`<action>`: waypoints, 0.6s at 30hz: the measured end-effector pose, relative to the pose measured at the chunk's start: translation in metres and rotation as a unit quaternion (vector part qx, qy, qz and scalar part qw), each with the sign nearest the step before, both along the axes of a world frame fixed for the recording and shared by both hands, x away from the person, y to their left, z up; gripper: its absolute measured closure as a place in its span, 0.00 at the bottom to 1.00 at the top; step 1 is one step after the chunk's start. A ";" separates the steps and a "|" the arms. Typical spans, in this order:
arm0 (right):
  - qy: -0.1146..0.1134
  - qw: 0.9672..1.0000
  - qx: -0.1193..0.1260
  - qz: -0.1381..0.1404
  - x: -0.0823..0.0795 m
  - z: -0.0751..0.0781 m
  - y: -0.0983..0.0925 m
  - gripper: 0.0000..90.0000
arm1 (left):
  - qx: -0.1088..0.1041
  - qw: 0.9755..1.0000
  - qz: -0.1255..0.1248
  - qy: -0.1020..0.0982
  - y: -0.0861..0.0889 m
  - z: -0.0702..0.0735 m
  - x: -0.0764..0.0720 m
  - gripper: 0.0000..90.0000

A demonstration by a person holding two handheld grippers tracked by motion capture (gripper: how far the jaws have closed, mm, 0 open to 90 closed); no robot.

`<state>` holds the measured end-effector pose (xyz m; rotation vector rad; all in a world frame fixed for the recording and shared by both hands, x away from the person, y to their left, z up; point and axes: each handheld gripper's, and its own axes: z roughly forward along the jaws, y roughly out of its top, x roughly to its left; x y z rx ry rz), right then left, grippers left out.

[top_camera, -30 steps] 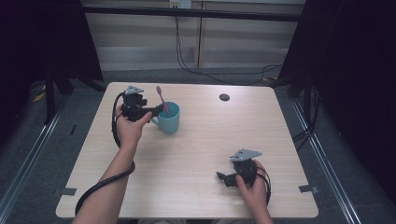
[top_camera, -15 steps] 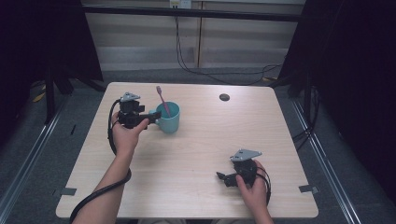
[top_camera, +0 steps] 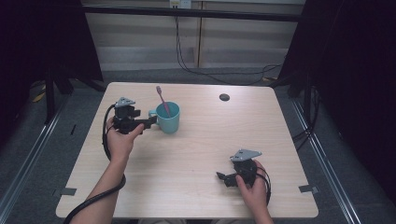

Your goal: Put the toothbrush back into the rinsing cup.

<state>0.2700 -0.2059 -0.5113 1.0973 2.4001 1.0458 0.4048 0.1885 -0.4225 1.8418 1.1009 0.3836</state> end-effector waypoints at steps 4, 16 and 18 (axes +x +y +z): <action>0.000 1.000 0.000 0.000 0.000 0.000 0.000 0.17 | -0.004 1.000 0.001 0.000 0.003 -0.004 -0.005 0.23; -0.001 1.000 0.000 0.001 0.000 0.000 0.000 0.17 | -0.003 1.000 0.000 0.006 0.015 -0.016 -0.019 0.23; -0.001 1.000 0.000 0.001 0.000 0.000 0.000 0.17 | -0.002 1.000 -0.001 0.006 0.016 -0.017 -0.020 0.23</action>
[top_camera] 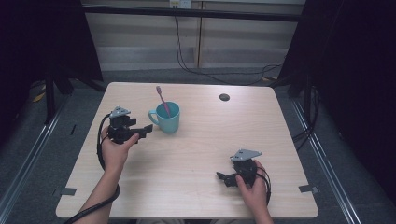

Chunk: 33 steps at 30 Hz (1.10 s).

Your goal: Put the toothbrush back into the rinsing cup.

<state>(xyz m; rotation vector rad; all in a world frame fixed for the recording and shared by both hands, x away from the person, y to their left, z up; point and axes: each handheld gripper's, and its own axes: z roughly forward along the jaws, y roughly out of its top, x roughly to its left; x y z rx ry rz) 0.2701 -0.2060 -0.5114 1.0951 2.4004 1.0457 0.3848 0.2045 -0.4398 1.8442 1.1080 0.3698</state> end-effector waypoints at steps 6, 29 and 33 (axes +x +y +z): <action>0.000 1.000 0.000 0.000 0.000 0.000 0.000 0.16 | -0.012 1.000 0.001 0.003 0.002 -0.005 -0.006 0.23; 0.000 1.000 0.000 0.001 0.000 0.000 0.000 0.16 | 0.017 0.999 -0.017 0.031 0.001 -0.057 -0.027 0.22; 0.000 1.000 0.000 0.001 0.000 0.000 0.000 0.16 | 0.032 0.999 -0.020 0.037 0.000 -0.065 -0.031 0.22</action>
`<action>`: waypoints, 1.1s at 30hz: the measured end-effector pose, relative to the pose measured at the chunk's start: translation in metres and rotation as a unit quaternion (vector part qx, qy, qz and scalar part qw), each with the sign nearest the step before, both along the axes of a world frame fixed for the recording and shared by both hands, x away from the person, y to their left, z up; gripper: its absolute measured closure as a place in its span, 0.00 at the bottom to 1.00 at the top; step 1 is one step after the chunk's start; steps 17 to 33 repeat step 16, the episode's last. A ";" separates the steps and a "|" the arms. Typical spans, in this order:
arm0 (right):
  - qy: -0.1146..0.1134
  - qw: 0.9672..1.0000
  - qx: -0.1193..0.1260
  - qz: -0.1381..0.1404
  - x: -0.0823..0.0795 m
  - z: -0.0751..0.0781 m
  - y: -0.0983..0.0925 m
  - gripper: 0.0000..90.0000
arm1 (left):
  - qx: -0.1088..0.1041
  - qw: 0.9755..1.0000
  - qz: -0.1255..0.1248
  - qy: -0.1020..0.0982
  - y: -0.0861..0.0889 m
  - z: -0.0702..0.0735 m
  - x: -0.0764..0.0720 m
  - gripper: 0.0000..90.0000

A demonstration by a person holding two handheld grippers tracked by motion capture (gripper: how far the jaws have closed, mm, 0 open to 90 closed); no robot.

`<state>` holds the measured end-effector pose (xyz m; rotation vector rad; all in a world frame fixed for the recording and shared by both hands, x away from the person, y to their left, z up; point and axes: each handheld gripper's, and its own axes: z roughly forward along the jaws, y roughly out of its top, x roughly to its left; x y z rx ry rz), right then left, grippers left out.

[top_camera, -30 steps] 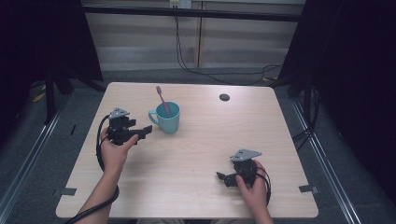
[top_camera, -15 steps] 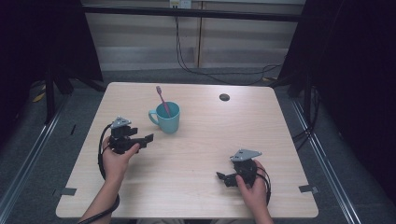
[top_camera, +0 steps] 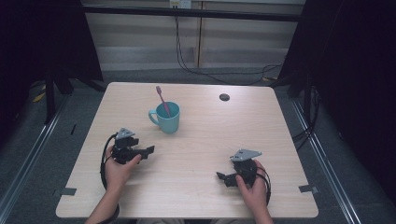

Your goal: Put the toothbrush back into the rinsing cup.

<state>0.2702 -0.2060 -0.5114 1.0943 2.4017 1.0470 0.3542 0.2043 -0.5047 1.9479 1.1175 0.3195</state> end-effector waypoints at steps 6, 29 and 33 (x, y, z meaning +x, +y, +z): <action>0.000 1.000 0.000 0.000 0.000 0.000 0.000 0.16 | 0.021 1.000 -0.015 -0.003 -0.006 -0.005 -0.002 0.21; 0.001 1.000 0.000 0.000 0.000 0.000 0.000 0.16 | 0.057 0.998 -0.036 -0.001 -0.012 -0.005 -0.004 0.19; 0.001 1.000 0.000 0.000 0.000 0.000 0.000 0.16 | 0.057 0.998 -0.036 -0.001 -0.012 -0.005 -0.004 0.19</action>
